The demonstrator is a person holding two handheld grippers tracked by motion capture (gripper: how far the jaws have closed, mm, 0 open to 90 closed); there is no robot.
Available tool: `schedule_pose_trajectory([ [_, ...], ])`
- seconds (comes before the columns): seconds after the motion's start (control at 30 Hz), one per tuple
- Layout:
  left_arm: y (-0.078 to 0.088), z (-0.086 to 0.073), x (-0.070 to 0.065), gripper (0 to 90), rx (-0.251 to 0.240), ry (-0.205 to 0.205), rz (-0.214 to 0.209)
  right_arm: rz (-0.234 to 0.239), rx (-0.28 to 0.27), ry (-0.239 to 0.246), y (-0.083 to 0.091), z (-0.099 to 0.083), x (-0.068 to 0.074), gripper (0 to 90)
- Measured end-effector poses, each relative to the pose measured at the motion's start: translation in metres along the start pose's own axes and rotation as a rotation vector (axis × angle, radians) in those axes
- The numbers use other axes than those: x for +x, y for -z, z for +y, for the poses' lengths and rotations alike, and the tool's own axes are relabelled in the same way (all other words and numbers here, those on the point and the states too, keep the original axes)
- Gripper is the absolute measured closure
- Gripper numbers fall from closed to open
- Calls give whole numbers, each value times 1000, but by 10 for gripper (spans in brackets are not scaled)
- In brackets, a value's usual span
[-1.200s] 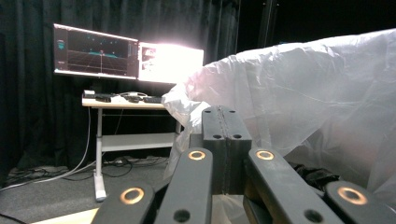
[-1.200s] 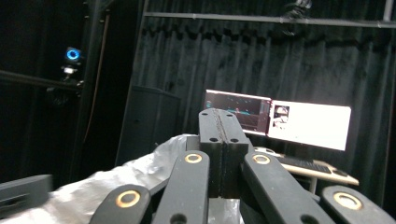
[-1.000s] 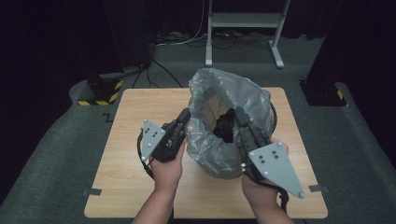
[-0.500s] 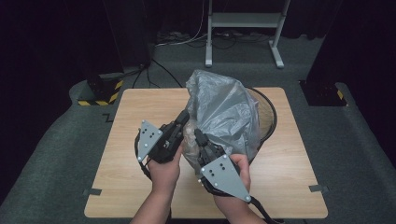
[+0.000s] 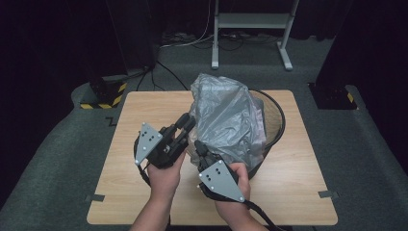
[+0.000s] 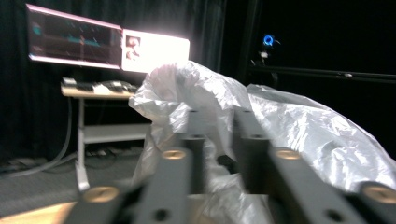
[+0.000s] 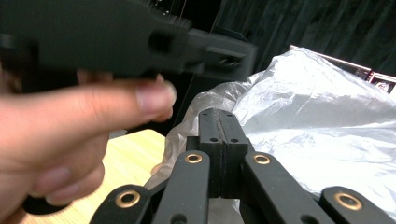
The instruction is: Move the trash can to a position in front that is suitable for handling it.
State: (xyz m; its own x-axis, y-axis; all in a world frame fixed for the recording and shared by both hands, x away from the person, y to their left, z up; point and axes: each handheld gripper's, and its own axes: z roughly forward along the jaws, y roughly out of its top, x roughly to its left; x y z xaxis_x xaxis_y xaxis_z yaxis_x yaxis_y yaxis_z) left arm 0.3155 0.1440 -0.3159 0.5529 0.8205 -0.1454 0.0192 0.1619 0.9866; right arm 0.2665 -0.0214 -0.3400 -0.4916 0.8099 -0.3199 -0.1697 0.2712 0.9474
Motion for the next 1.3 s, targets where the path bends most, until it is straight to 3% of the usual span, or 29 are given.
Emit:
schedule_pose_trajectory([
  [0.17,-2,6,2,358,12,9,34,3,5,6,-2,-6,1,900],
  [0.2,-7,6,4,312,54,47,39,4,7,9,-2,-7,1,900],
  [0.33,-13,0,10,270,104,102,22,7,6,9,-3,-9,0,900],
  [0.4,-18,-5,16,314,146,182,-25,9,5,9,-3,-9,1,900],
  [0.43,-18,-5,16,338,146,182,-25,9,5,9,-3,-9,1,900],
  [0.47,-22,-8,19,348,181,225,-53,12,6,9,-4,-10,1,900],
  [0.7,-25,-11,17,611,206,174,-62,20,5,2,-3,-9,1,891],
  [0.83,-26,-10,14,708,205,151,-50,32,-10,-10,2,-6,-2,819],
  [0.87,-26,-9,12,753,204,140,-42,34,-22,-11,6,-2,-6,755],
  [1.07,-27,-9,9,855,202,112,-25,35,-58,-83,22,12,-28,687],
  [1.3,-27,-8,8,875,189,95,-16,-35,-46,-95,39,15,-63,637],
])
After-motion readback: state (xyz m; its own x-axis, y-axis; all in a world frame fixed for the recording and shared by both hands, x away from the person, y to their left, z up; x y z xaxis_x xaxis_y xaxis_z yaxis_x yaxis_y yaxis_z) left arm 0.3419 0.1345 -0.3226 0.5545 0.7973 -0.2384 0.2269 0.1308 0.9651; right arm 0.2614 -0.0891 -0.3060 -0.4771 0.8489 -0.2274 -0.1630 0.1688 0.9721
